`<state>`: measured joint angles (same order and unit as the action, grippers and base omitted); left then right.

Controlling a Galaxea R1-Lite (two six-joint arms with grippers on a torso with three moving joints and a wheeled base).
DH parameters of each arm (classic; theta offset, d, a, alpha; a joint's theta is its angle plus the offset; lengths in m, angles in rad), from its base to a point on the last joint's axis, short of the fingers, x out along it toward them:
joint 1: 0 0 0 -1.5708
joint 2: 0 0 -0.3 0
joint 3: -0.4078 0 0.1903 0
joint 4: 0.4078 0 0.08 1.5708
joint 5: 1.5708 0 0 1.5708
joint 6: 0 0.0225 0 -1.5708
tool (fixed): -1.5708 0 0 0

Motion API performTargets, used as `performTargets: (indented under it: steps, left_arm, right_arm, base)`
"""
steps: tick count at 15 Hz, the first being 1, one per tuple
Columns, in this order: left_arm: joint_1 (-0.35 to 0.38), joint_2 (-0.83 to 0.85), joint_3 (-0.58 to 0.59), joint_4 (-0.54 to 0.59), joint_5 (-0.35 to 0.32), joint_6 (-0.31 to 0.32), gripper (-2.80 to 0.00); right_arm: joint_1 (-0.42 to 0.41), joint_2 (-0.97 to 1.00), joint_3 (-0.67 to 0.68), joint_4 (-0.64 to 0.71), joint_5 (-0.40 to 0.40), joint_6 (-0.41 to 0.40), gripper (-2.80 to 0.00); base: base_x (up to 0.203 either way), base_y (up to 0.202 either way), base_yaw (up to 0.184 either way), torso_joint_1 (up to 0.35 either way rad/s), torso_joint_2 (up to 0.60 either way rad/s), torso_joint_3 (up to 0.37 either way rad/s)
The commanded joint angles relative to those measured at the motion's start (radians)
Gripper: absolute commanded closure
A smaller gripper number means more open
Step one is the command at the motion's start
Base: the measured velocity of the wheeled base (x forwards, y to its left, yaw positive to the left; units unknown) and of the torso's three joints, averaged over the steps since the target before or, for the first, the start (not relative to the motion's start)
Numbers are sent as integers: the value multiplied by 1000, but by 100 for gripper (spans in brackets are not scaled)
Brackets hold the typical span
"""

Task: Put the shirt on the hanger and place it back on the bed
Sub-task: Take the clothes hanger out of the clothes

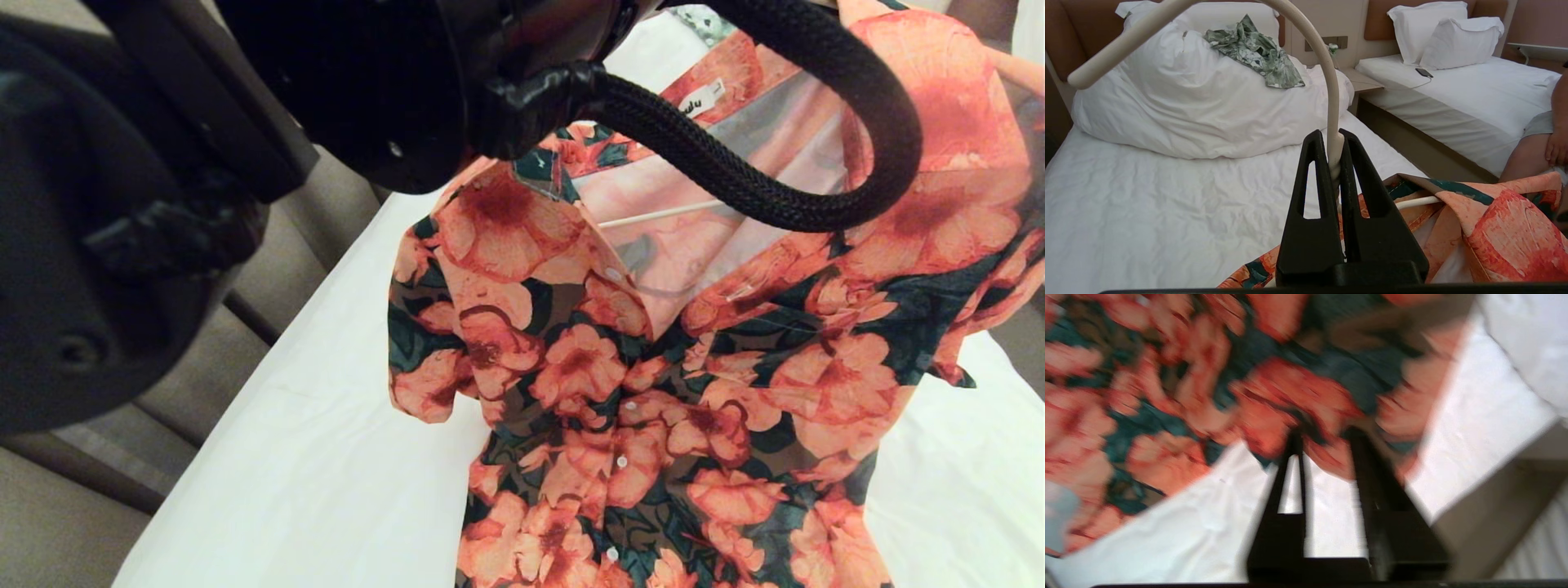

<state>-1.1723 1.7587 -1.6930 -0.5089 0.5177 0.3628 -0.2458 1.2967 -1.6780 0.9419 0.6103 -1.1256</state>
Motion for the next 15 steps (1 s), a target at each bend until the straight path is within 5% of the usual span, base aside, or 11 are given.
performTargets:
  steps: [1, 8, 12, 13, 15]
  left_arm:
    - [-1, 2, -1, -3, 4, 2, 0]
    - [-13, 2, -1, -3, 5, 2, 0]
    - [-12, 5, -1, -3, 4, 2, 0]
    - [-13, 5, -1, -3, 4, 2, 0]
    - [-13, 5, -7, -2, 4, 3, 0]
  right_arm:
    - [-32, -1, -9, 0, 2, -11, -280]
    - [-35, 130, -57, -130, 56, -126, -280]
    - [36, 195, -86, -103, 118, -131, -280]
    - [45, 199, -83, -90, 118, -134, 0]
    - [46, 201, -82, -78, 120, -142, 0]
  base:
    - [0, 0, 0, 0, 0, 0]
    - [0, 0, 0, 0, 0, 0]
    - [0, 0, 0, 0, 0, 0]
    - [0, 0, 0, 0, 0, 0]
    - [0, 0, 0, 0, 0, 0]
